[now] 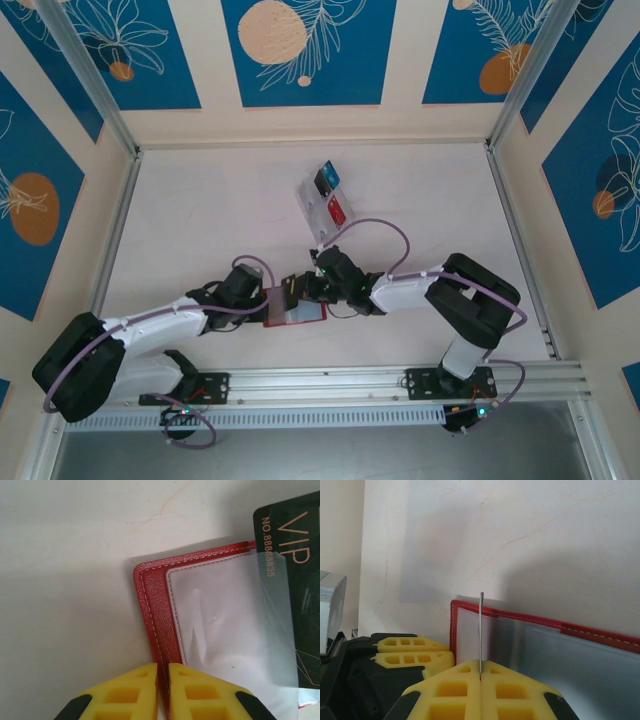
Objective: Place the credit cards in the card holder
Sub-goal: Insert the credit card into the card slot.
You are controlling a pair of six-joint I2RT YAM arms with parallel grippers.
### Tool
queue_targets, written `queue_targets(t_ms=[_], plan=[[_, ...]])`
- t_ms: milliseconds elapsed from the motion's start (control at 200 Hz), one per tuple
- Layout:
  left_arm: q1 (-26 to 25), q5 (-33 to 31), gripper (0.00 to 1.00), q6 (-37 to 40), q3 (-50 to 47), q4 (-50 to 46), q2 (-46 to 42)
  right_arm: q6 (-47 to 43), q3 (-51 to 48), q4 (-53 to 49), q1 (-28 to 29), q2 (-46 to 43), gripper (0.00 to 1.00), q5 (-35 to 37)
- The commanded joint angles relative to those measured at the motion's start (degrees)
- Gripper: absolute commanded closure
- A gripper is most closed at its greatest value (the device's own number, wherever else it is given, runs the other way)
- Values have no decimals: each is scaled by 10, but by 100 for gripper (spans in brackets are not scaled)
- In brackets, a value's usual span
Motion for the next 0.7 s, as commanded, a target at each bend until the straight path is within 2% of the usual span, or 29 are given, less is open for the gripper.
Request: queue_targets(t_ms=[0, 690], plan=[[-5, 4, 88, -2, -9, -25, 10, 20, -8, 41, -5, 16, 100, -23], [-6, 1, 88, -2, -12, -25, 9, 58, -53, 41, 21, 25, 100, -12]])
